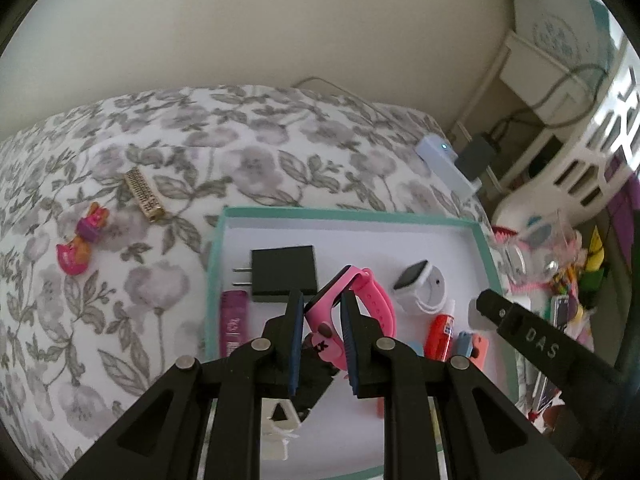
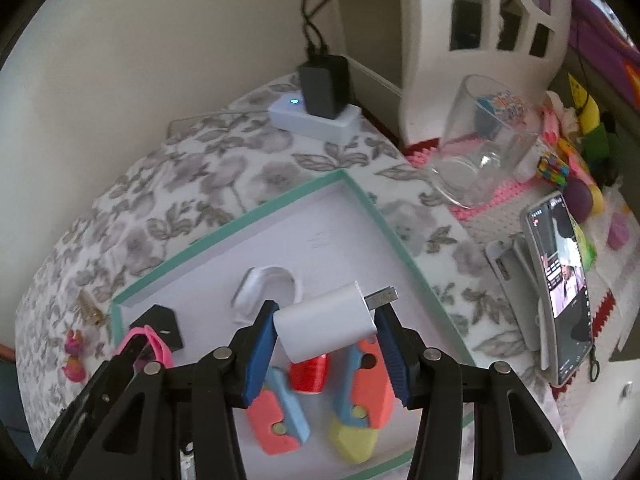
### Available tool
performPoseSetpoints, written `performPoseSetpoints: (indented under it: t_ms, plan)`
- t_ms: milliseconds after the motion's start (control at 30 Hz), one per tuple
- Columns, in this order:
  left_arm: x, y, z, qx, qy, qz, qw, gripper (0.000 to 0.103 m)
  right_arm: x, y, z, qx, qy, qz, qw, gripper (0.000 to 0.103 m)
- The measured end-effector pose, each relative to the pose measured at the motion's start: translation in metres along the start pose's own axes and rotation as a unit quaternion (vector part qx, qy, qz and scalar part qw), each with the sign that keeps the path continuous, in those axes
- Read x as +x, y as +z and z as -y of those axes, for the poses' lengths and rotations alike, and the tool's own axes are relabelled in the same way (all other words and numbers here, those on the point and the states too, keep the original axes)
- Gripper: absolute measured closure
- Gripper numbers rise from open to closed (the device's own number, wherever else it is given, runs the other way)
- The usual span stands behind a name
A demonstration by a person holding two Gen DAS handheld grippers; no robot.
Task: Organize rigid objects
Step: 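Carry the white cube and pink watch into the tray and release both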
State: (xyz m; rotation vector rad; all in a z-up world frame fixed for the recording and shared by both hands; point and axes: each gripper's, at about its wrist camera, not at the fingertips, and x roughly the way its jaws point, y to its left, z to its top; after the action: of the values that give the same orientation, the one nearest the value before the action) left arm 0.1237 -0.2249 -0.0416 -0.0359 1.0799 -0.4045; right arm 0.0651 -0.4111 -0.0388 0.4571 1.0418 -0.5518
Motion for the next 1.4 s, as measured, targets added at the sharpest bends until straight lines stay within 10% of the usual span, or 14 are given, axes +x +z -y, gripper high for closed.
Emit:
performPoseSetpoints:
  t_ms: [767, 967, 1400]
  plan:
    - [0.016, -0.011, 0.027, 0.05, 0.009, -0.023, 0.9985, 0.083, 0.02, -0.003, 0.006, 0.006, -0.03, -0.028, 0.999, 0.05]
    - [0.013, -0.009, 0.023, 0.041, 0.011, -0.02, 0.9989, 0.081, 0.013, -0.001, 0.004, -0.002, -0.034, -0.013, 0.999, 0.036]
    - [0.001, 0.003, -0.004, -0.011, 0.029, -0.003, 0.9995, 0.019, 0.012, -0.001, -0.002, -0.018, -0.024, -0.01, 1.0, 0.02]
